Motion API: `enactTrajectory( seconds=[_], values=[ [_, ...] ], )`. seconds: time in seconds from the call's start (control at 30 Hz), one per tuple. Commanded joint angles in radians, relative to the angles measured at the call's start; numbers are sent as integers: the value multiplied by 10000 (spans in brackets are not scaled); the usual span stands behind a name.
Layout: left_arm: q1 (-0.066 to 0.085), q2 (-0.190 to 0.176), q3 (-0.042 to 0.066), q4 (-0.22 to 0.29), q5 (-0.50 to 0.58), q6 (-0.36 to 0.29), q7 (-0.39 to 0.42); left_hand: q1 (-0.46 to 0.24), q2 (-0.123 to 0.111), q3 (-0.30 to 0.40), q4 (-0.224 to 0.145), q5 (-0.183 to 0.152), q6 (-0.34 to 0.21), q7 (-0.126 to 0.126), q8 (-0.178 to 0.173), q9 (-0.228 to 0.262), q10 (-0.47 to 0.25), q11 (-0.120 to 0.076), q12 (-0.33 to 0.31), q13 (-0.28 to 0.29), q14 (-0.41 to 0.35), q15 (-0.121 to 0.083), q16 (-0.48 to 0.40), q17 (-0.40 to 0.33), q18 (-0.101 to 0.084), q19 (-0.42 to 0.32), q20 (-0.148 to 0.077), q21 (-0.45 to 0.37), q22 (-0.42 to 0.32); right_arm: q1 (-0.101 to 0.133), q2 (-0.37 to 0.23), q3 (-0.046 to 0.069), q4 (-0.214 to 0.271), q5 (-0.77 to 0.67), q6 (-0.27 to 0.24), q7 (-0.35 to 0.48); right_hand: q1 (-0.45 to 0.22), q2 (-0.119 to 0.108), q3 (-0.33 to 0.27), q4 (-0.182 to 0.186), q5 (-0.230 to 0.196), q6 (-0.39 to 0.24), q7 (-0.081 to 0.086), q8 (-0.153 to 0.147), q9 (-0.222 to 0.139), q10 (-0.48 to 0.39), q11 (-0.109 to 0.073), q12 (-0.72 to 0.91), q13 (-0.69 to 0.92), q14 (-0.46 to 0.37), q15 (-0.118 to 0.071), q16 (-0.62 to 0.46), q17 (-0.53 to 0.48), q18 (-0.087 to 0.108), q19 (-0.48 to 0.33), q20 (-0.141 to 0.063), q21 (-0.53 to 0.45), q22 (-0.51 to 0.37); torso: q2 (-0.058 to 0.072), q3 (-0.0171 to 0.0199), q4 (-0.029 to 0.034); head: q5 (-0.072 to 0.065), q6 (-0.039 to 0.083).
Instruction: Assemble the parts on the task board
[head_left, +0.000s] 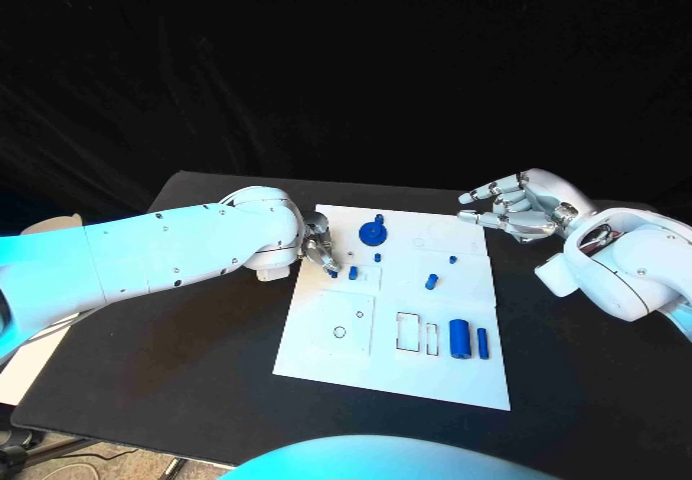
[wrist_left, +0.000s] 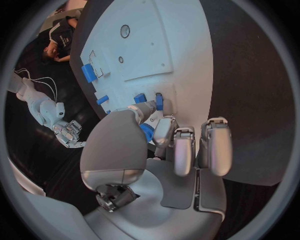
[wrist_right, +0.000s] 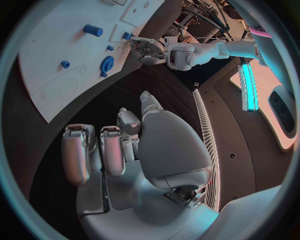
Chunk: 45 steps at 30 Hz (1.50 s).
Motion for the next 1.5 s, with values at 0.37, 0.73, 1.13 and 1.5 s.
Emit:
enactTrajectory(
  seconds=[0.37,0.73,1.13,1.5],
  values=[
    [-42,-21,-17,118,-89,-27,-5,60,-10,1228,-1175,59,143,-127,61,14,84,-24,25,15,1038,-84,31,2630,-8,484,-65,62,1563,-17,10,1,1,-20,170,37,-28,101,-69,8,44,80,1,-6,3,-11,-47,-25,-15,761,-38,-36,1393,30,160,-33,-45,859,-6,-1,-3,13,-42],
    [-45,-19,-18,85,-82,680,-163,54,-20,1239,-1180,66,147,-127,62,12,76,-25,-2,-14,1038,-85,31,2630,-8,484,-66,62,1563,-19,-4,1,12,-21,211,20,-28,101,-69,8,44,80,1,-6,3,-11,-47,-25,-15,761,-38,-36,1393,30,160,-33,-45,859,0,7,-5,19,-60],
    [-49,4,-18,82,-78,975,-141,-58,-173,1372,-1274,497,239,-143,97,-12,167,-42,49,33,1038,-95,31,2630,-30,530,-73,123,1646,-21,-6,0,5,-21,239,16,-28,101,-69,8,44,80,1,-6,3,-11,-47,-25,-15,761,-38,-36,1393,30,160,-33,-45,859,0,4,-2,1,-56],
    [-60,110,-19,-1,-78,752,-87,-78,-180,1379,-1275,535,249,-145,102,-14,193,-42,93,80,1038,-97,31,2630,-31,533,-75,126,1650,-24,4,0,8,-21,241,31,-25,108,-79,9,46,82,1,-6,3,-16,-47,-36,-27,762,-38,-37,1393,30,161,-33,-46,859,5,1,-5,-30,-79]
  ],
)
